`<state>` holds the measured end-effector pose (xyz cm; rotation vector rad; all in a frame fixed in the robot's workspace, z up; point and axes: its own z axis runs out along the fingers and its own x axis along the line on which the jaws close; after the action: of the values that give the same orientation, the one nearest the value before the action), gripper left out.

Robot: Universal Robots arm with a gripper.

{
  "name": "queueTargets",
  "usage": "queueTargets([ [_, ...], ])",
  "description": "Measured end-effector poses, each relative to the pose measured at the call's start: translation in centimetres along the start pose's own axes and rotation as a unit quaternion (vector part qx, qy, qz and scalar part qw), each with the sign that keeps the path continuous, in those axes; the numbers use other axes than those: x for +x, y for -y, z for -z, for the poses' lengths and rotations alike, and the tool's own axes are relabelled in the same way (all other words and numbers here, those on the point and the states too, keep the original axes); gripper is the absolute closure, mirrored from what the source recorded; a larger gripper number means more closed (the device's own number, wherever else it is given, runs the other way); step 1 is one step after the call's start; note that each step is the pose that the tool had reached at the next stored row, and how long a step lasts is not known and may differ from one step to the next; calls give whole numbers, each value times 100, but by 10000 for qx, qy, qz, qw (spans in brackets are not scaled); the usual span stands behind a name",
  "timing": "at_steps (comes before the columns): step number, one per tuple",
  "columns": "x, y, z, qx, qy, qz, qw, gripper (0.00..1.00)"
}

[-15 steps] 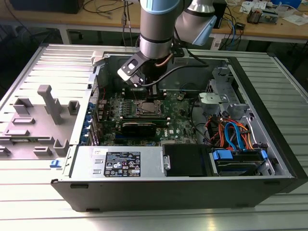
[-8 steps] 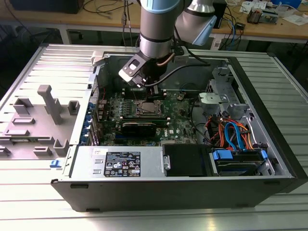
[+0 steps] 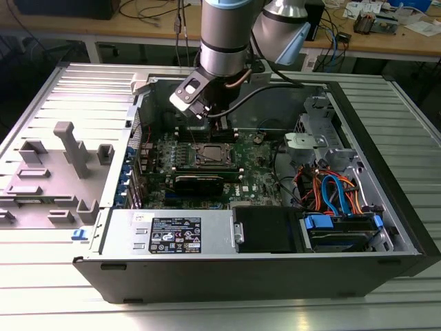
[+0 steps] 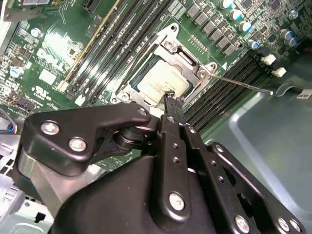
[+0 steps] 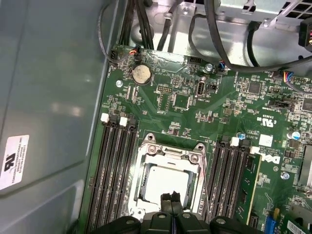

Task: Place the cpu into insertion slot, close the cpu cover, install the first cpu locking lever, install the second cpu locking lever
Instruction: 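Install the first cpu locking lever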

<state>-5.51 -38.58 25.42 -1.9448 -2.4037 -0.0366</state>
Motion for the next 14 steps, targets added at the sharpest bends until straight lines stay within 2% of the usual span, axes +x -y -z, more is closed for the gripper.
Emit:
queueTargets([
  [4,0,0,1,21,6,380,9993,89],
  [6,0,0,1,34,10,628,9980,89],
  [7,0,0,1,42,11,766,9971,89],
  [9,0,0,1,60,16,1111,9938,89],
  [10,0,0,1,64,17,1183,9930,89],
  [12,0,0,1,76,19,1416,9899,89],
  [13,0,0,1,80,20,1496,9887,89],
  [14,0,0,1,81,21,1507,9885,89],
])
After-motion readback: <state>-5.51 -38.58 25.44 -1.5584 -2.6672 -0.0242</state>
